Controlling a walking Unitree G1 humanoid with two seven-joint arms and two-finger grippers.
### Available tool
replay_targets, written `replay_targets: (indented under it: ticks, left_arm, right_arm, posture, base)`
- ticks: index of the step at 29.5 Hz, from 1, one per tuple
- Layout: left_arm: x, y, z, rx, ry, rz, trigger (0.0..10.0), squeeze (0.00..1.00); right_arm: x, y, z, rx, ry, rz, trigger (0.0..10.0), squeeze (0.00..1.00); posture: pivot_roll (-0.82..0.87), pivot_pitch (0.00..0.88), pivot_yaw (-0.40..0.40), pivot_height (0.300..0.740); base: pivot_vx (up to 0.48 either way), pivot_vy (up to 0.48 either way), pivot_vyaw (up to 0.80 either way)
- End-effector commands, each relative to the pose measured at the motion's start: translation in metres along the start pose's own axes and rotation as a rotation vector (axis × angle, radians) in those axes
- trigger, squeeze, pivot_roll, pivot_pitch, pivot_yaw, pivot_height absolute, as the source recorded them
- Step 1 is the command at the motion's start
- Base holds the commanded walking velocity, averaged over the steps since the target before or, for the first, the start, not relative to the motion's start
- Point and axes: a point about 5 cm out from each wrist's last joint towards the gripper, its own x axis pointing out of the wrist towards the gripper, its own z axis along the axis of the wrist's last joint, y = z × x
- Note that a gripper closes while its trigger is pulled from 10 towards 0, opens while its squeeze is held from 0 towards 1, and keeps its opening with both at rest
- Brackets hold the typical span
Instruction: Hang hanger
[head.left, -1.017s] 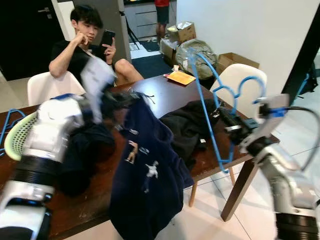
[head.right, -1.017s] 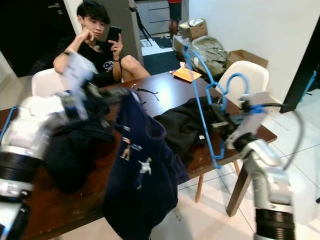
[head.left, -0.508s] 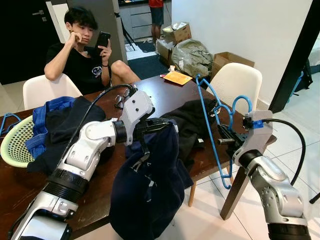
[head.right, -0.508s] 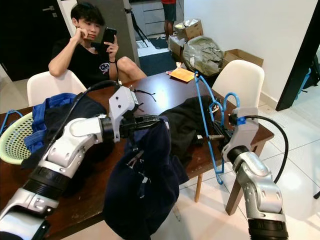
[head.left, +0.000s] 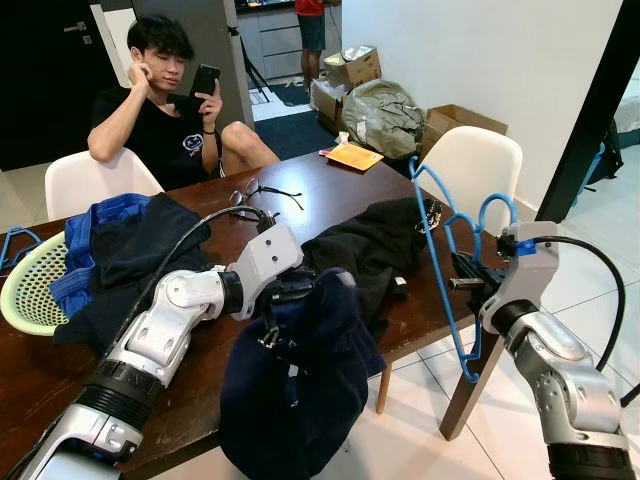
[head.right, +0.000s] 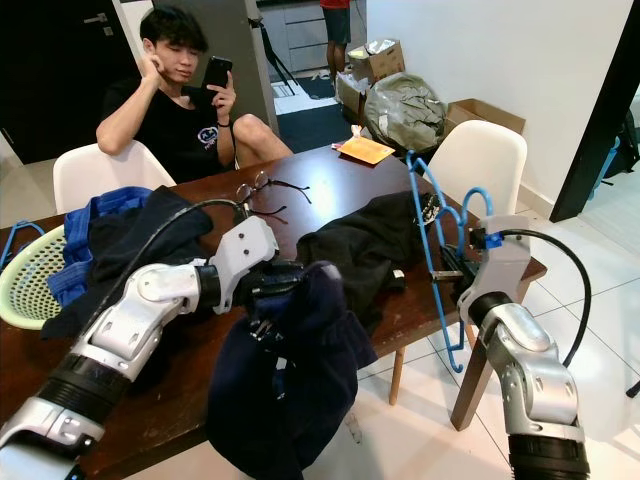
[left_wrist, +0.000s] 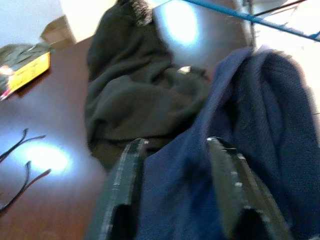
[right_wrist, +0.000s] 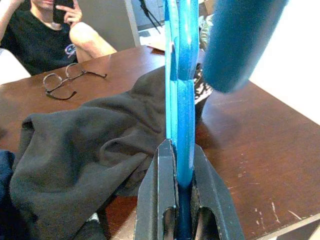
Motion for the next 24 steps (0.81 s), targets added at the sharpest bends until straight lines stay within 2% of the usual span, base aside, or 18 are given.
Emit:
replay_targets:
  ticks: [1,4,5,7,8,10,11,12,13,18,19,20,21,22,24]
  left_arm:
    - [-0.003,0.007,-0.002,0.028,0.029,0.035,10.0,1.00]
    - [-0.003,0.007,-0.002,0.028,0.029,0.035,10.0,1.00]
    - [-0.007,0.015,0.002,0.040,0.013,0.067,10.0,1.00]
    - [-0.007,0.015,0.002,0.040,0.013,0.067,10.0,1.00]
    - [-0.017,0.022,0.011,0.040,-0.033,0.065,10.0,1.00]
    - [-0.017,0.022,0.011,0.040,-0.033,0.065,10.0,1.00]
    - [-0.034,0.028,0.025,0.032,-0.097,0.020,10.0,0.09]
    - [-0.034,0.028,0.025,0.032,-0.097,0.020,10.0,0.09]
    - [-0.050,0.031,0.037,0.045,-0.143,-0.025,10.0,0.00]
    - [-0.050,0.031,0.037,0.045,-0.143,-0.025,10.0,0.00]
    - [-0.063,0.030,0.039,0.117,-0.133,-0.073,10.0,0.00]
    - [-0.067,0.021,0.030,0.227,-0.085,-0.133,10.0,0.00]
    - [-0.067,0.021,0.030,0.227,-0.085,-0.133,10.0,0.00]
    - [-0.064,0.011,0.021,0.324,-0.064,-0.179,10.0,0.00]
    - [-0.064,0.011,0.021,0.324,-0.064,-0.179,10.0,0.00]
  right_arm:
    - [0.000,0.006,0.001,0.001,-0.003,0.011,10.0,0.00]
    - [0.000,0.006,0.001,0.001,-0.003,0.011,10.0,0.00]
    - [0.000,0.006,0.001,0.001,-0.005,0.012,10.0,0.00]
    - [0.000,0.006,0.001,0.001,-0.005,0.012,10.0,0.00]
    - [0.000,0.006,0.002,-0.003,-0.006,0.014,10.0,0.00]
    - [0.000,0.006,0.002,-0.003,-0.006,0.014,10.0,0.00]
    - [0.001,0.006,0.003,-0.009,-0.005,0.018,10.0,0.00]
    - [0.001,0.006,0.003,-0.009,-0.005,0.018,10.0,0.00]
    - [0.002,0.005,0.004,-0.014,-0.003,0.021,10.0,0.00]
    - [0.002,0.005,0.004,-0.014,-0.003,0.021,10.0,0.00]
    - [0.003,0.006,0.003,-0.017,0.002,0.029,10.0,0.00]
    - [0.004,0.007,0.003,-0.020,0.006,0.038,10.0,0.00]
    - [0.004,0.007,0.003,-0.020,0.006,0.038,10.0,0.00]
    - [0.006,0.008,0.003,-0.023,0.010,0.046,10.0,0.00]
    - [0.006,0.008,0.003,-0.023,0.010,0.046,10.0,0.00]
  posture:
    - [0.00,0.000,0.066,0.740]
    - [0.00,0.000,0.066,0.740]
    - [0.00,0.000,0.062,0.740]
    - [0.00,0.000,0.062,0.740]
    - [0.00,0.000,0.054,0.740]
    - [0.00,0.000,0.054,0.740]
    - [0.00,0.000,0.047,0.740]
    - [0.00,0.000,0.047,0.740]
    - [0.00,0.000,0.043,0.740]
    - [0.00,0.000,0.043,0.740]
    - [0.01,0.000,0.033,0.740]
    - [0.01,0.000,0.024,0.740]
    - [0.01,0.000,0.024,0.740]
    - [0.01,0.000,0.023,0.740]
    - [0.01,0.000,0.023,0.740]
  base:
    - [0.000,0.000,0.00]
    - [0.000,0.000,0.00]
    - [0.000,0.000,0.00]
    - [0.000,0.000,0.00]
    - [0.000,0.000,0.00]
    - [0.000,0.000,0.00]
    - [0.000,0.000,0.00]
    - [0.000,0.000,0.00]
    - [0.000,0.000,0.00]
    - [0.000,0.000,0.00]
    - [0.000,0.000,0.00]
    - [0.000,0.000,0.00]
    - [0.000,0.000,0.00]
    - [0.000,0.000,0.00]
    - [0.000,0.000,0.00]
